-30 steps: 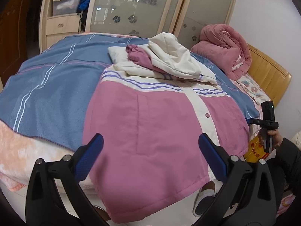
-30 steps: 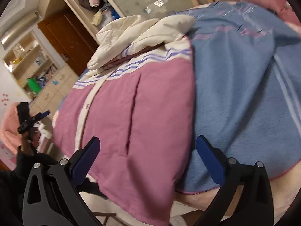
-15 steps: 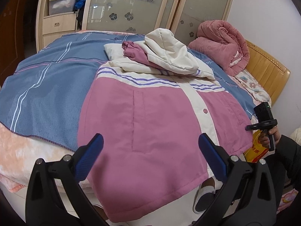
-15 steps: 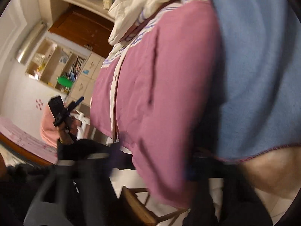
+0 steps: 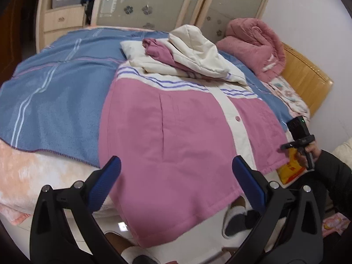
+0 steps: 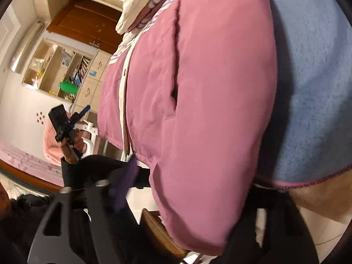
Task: Fold large clothes
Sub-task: 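Move the right gripper to the jacket hem and grasp it, then grasp the hem with the left gripper while the right gripper holds the hem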
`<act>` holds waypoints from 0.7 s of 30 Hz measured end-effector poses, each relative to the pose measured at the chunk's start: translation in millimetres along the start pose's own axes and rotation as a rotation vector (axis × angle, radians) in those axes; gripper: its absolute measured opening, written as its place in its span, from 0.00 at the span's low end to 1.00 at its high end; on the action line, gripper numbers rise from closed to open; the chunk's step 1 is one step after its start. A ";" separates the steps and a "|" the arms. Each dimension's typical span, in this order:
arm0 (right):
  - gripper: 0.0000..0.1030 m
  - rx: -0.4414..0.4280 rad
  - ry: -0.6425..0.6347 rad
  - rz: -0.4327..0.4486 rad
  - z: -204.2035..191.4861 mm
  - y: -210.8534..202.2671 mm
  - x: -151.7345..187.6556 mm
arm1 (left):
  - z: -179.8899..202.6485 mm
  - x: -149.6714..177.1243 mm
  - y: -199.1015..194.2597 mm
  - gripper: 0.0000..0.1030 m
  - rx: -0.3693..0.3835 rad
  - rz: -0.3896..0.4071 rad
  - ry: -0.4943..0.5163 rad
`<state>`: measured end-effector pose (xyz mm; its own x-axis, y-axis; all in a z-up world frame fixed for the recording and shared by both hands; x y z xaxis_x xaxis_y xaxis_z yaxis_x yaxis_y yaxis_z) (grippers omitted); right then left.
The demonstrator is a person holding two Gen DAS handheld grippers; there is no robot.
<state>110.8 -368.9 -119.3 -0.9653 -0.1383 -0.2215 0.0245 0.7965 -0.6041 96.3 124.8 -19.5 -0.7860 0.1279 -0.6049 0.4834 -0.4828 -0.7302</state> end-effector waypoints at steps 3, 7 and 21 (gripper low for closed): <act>0.29 -0.068 -0.045 0.059 -15.7 -18.4 0.6 | -20.4 6.0 0.0 0.98 0.019 -0.039 -0.061; 0.18 -0.169 -0.109 0.181 -39.0 -49.1 -1.6 | -53.8 18.1 9.0 0.98 0.128 -0.117 -0.204; 0.15 -0.181 -0.107 0.237 -46.5 -52.5 -15.6 | -80.2 35.5 78.2 0.94 0.373 -0.376 -0.315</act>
<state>112.4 -381.2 -48.5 -0.9053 0.0102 -0.4247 0.1893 0.9047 -0.3817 137.1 161.0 -123.5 -0.9800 0.1138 -0.1633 0.0283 -0.7323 -0.6804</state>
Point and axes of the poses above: each gripper's, at about its wrist camera, not at the fingertips, and y roughly the way its jaws point, z to its right, x to its underside, the point moved 4 cm from there along y, roughly the way its jaws point, and after that the axes turned 7 degrees about -z, right-handed, at the moved point
